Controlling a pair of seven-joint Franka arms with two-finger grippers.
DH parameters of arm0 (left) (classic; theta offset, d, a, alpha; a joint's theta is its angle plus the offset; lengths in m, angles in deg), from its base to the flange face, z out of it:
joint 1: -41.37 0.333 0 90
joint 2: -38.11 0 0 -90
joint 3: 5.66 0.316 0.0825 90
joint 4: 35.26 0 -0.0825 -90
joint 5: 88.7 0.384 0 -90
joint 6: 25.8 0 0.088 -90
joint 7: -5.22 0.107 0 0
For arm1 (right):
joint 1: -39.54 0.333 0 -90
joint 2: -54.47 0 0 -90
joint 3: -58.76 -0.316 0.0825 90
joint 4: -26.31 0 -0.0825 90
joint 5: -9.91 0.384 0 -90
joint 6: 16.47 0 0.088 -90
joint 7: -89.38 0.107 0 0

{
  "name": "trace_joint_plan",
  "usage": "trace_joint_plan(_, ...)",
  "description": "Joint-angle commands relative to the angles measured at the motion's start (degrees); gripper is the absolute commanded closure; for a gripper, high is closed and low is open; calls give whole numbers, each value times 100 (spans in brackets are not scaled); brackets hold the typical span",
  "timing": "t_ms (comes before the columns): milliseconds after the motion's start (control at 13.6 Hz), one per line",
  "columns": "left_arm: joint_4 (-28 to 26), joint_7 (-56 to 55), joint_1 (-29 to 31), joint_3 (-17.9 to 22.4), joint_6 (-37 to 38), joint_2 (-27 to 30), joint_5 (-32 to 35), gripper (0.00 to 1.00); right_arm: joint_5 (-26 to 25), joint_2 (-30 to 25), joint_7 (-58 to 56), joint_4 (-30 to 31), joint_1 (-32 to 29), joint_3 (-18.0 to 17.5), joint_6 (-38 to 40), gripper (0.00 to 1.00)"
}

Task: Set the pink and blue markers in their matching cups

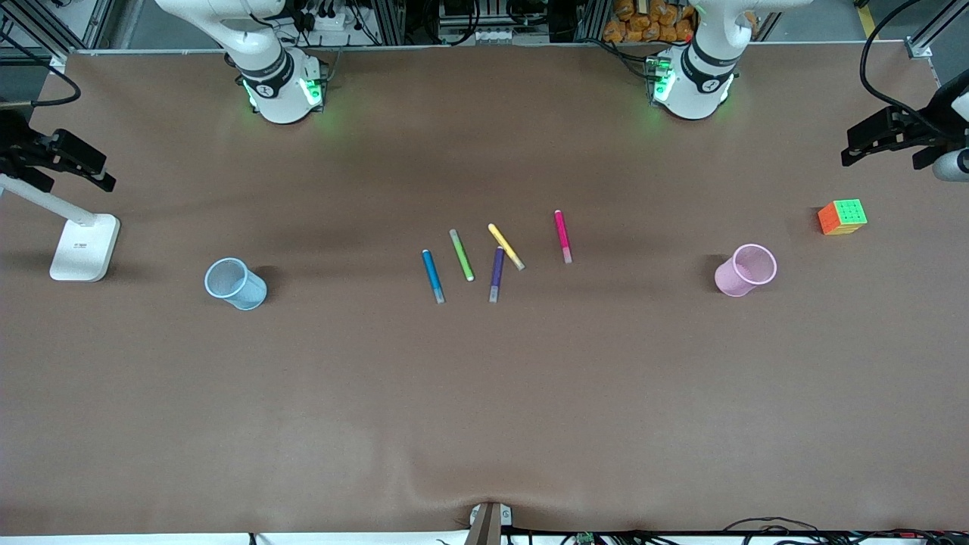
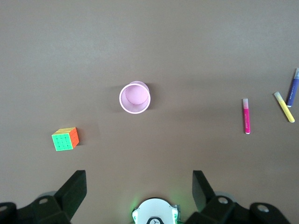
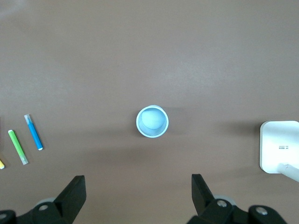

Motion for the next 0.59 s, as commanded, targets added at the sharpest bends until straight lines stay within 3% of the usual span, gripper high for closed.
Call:
trace_joint_plan(0,135,-74,-3,-26,17,-86,91,0,-65,-117,39,114,129,95,-17,0)
trace_joint_plan(513,91,-65,-3,-34,44,-147,82,0,-65,-117,109,157,129,96,-17,0)
